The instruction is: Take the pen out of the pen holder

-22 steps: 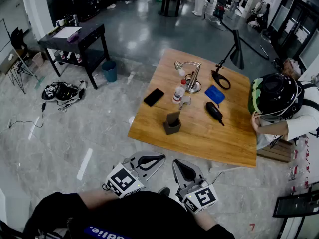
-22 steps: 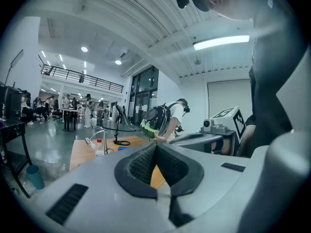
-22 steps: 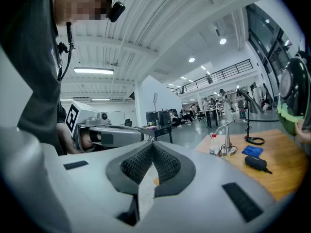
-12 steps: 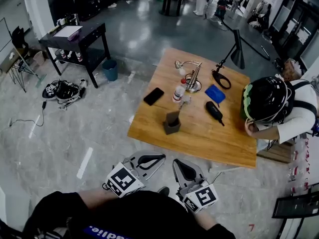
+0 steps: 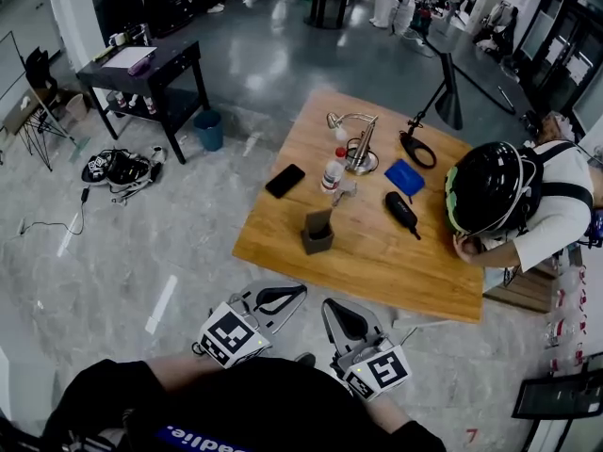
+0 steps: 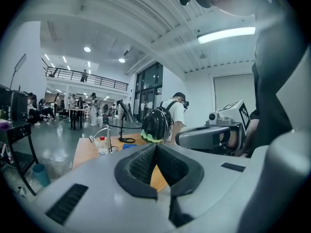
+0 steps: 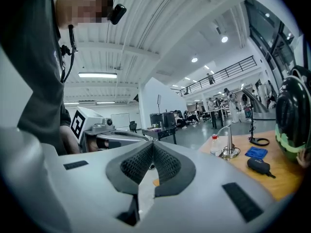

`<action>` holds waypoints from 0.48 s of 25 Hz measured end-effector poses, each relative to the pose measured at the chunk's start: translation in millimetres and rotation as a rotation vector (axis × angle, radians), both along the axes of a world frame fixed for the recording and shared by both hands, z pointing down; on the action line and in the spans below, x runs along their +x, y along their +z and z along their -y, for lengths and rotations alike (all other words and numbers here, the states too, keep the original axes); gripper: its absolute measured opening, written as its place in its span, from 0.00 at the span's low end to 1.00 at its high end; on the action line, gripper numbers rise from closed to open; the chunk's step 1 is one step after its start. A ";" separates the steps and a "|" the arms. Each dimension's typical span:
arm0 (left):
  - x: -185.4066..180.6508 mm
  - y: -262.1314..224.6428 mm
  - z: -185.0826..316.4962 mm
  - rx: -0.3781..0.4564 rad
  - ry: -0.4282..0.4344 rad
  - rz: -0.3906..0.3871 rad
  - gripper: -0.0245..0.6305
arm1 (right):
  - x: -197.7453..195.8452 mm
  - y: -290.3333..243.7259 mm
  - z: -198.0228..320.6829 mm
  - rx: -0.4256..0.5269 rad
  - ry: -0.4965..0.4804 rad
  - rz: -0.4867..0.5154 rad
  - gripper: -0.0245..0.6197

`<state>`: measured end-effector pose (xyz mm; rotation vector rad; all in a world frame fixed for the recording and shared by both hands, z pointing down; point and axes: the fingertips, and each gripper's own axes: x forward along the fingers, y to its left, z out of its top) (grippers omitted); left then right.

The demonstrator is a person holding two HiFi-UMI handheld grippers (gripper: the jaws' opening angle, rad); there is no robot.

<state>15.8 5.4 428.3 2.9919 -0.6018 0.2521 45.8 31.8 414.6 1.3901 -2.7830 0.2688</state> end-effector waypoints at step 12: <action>35.8 27.3 48.5 0.010 -0.128 0.055 0.05 | 51.5 10.7 18.0 -0.001 -0.029 0.023 0.05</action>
